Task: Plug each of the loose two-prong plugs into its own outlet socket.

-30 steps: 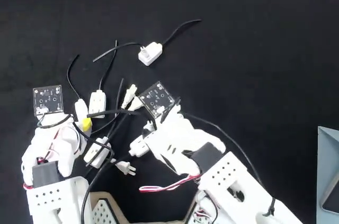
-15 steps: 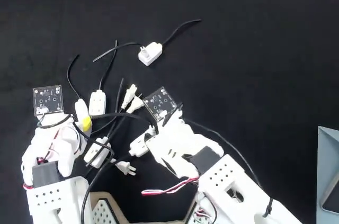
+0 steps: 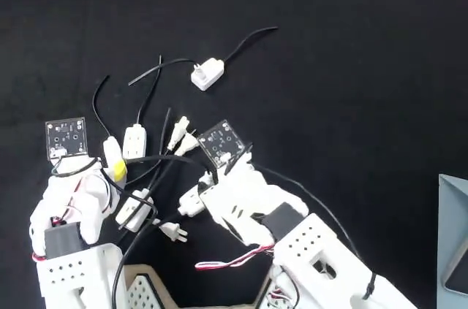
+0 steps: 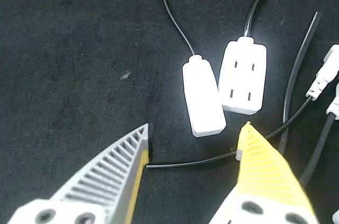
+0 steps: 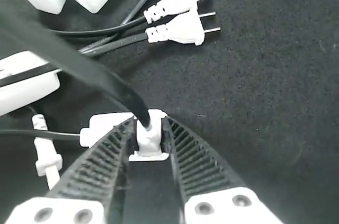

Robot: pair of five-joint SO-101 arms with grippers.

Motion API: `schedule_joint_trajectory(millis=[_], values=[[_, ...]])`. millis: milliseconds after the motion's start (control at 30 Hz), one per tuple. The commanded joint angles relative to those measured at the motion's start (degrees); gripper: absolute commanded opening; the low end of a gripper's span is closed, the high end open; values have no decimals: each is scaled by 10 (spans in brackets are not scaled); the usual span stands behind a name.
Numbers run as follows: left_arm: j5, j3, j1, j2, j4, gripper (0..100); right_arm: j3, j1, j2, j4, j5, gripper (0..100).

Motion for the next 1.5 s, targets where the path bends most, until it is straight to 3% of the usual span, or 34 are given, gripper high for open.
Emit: schedule_joint_trajectory(millis=[0,500,1033,1467], values=[[2,-2,-4,-5,0,268,-21,4,43,-11,-6,12],[2,-2,-4,-5,0,268,-33,5,86,-40,-22,12],[2,-2,-4,-5,0,268,-23,-22,91,3,-16,12],[2,-2,-4,-5,0,268,-88,-23,276,-1,-2,12]])
